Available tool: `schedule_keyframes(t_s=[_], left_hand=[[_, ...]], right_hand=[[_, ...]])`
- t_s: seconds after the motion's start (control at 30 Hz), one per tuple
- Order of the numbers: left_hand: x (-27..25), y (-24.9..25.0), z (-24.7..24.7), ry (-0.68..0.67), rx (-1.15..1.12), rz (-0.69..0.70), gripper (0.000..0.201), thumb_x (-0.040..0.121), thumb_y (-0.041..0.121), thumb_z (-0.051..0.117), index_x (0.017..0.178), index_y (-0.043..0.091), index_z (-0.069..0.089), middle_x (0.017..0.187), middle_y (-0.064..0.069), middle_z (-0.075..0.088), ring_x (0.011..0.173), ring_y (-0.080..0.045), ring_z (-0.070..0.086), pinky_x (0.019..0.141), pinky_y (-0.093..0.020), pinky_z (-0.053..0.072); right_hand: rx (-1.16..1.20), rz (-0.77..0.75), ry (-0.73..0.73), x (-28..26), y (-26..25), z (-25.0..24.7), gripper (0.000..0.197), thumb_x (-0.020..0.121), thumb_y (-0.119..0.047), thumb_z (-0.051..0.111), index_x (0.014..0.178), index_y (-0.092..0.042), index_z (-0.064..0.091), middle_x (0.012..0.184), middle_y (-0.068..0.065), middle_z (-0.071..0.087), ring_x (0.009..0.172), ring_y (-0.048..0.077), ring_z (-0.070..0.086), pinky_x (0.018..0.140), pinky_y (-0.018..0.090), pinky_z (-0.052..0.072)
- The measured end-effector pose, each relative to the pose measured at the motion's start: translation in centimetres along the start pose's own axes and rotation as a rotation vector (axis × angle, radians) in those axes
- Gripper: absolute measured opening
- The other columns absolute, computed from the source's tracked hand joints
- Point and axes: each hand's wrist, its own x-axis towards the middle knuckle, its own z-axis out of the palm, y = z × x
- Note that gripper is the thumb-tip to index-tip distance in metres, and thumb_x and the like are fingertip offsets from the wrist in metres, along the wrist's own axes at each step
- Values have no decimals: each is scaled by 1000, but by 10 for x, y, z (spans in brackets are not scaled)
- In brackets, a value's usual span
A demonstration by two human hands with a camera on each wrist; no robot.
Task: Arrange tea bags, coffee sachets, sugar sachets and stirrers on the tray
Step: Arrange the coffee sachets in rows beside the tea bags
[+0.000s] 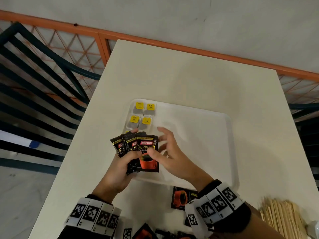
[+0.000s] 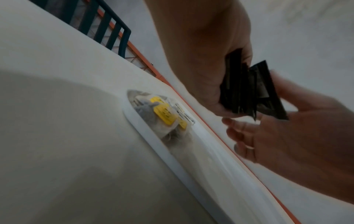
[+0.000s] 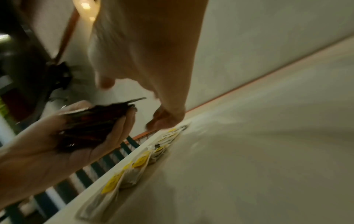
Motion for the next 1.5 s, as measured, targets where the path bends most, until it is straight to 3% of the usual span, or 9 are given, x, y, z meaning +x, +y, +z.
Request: schedule_keyframes(t_s=[0.17, 0.3, 0.5, 0.7, 0.77, 0.87, 1.1, 1.33, 1.5], left_hand=[[2, 4, -6, -37, -4, -13, 57, 76, -2, 60, 124, 27, 52, 105, -5, 71, 93, -22, 69, 64, -29, 56], [4, 6, -11, -56, 10, -52, 47, 68, 2, 58, 110, 23, 58, 90, -4, 74, 80, -17, 70, 57, -24, 54], [21, 10, -12, 66, 54, -6, 58, 57, 12, 63, 114, 20, 57, 92, -6, 73, 82, -21, 70, 61, -32, 56], [22, 7, -16, 105, 49, -21, 66, 46, 22, 67, 112, 23, 61, 96, -9, 71, 82, -22, 68, 61, -30, 54], [21, 6, -16, 104, 48, -28, 69, 43, 27, 68, 111, 21, 61, 96, -10, 70, 81, -22, 68, 56, -27, 53], [22, 6, -15, 101, 43, -23, 70, 46, 25, 68, 115, 19, 58, 101, -12, 69, 85, -24, 67, 58, -26, 54], [22, 3, -14, 134, 47, -41, 54, 61, 15, 58, 115, 17, 56, 92, -8, 69, 78, -21, 67, 54, -26, 52], [24, 1, -10, 147, 61, -49, 46, 58, 15, 62, 104, 20, 59, 88, -7, 70, 77, -20, 68, 65, -31, 50], [27, 0, -7, 152, 60, -37, 38, 71, 5, 63, 107, 17, 58, 81, -4, 72, 69, -17, 70, 52, -24, 53]], right_hand=[[84, 171, -76, 10, 11, 0, 30, 84, -29, 65, 100, -12, 46, 93, 4, 60, 55, 10, 57, 49, 19, 45], [95, 205, 15, 25, 14, -6, 29, 81, -26, 69, 95, -6, 53, 70, 5, 61, 44, 7, 53, 43, 16, 42], [130, 144, 151, 53, 21, -26, 20, 86, -14, 62, 100, 0, 61, 83, 12, 63, 56, 6, 55, 46, 14, 43], [300, 174, 361, 97, 31, -56, 22, 90, 7, 49, 110, 8, 56, 105, 20, 58, 96, 26, 59, 76, 23, 57], [344, 224, 437, 108, 31, -61, 16, 89, 7, 51, 103, 5, 58, 100, 18, 60, 91, 25, 61, 78, 27, 55], [221, 287, 566, 120, 33, -62, 13, 85, -4, 62, 97, -1, 61, 87, 10, 63, 66, 14, 60, 59, 17, 49], [-63, 287, 640, 123, 35, -56, 18, 82, -12, 66, 93, -14, 51, 68, -8, 50, 60, 3, 47, 52, 15, 37], [-117, 250, 605, 121, 33, -52, 24, 83, -9, 64, 103, -6, 51, 68, -2, 52, 67, 14, 52, 58, 23, 40], [-140, 218, 644, 114, 29, -50, 24, 86, -12, 60, 107, -6, 50, 65, -6, 49, 60, 3, 47, 63, 25, 40]])
